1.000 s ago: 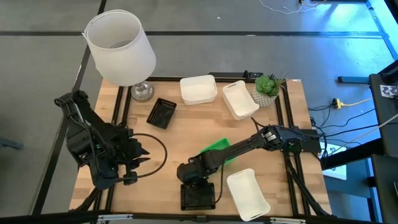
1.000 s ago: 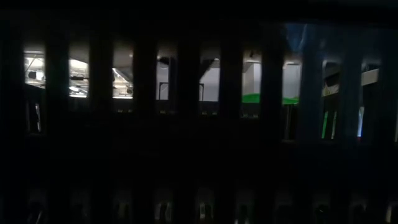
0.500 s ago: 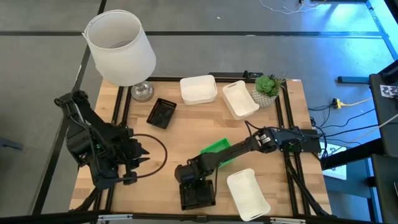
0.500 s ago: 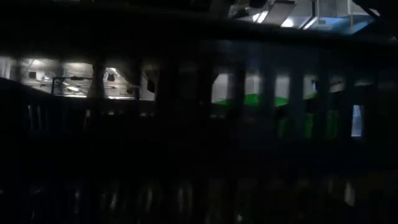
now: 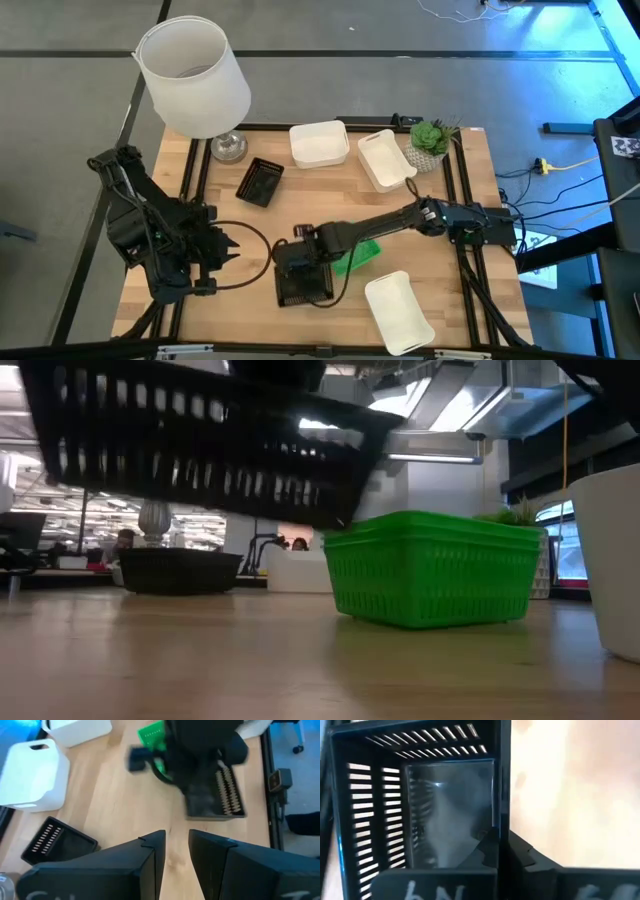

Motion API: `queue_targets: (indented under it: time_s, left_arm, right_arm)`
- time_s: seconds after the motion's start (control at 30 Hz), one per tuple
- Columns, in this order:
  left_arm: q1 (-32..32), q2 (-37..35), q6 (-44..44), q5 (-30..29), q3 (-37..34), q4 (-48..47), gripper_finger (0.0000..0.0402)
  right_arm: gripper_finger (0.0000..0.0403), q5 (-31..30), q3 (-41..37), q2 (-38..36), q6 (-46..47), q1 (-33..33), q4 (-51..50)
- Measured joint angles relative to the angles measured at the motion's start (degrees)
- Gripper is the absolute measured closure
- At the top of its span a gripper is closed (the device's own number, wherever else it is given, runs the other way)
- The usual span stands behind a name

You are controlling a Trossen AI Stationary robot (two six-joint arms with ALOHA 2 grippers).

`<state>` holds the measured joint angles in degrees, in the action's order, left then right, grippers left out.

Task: Stack baskets by color
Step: Stack the bottom black bin on the top black bins

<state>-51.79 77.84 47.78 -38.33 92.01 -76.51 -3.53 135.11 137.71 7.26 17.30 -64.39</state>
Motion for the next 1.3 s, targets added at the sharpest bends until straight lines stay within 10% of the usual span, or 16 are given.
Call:
queue_targets:
  time_s: [0.6,1.07,1.3]
  left_arm:
    - [0.01,1.3,0.06,1.37,-0.02,6.97,0.0324]
    - [0.03,8.04,7.69,3.98,-0.02,7.54,0.0324]
    - [0.9,9.22,15.42,-9.31,-0.04,0.94,0.033]
  right_arm:
    - [0.0402,-30.13,-0.15,-5.07,2.87,-2.95,1.59]
    - [0.0403,-34.37,-0.15,-6.26,-3.84,-3.46,1.91]
    - [0.0403,-38.65,-0.11,-8.69,-5.07,-3.37,1.44]
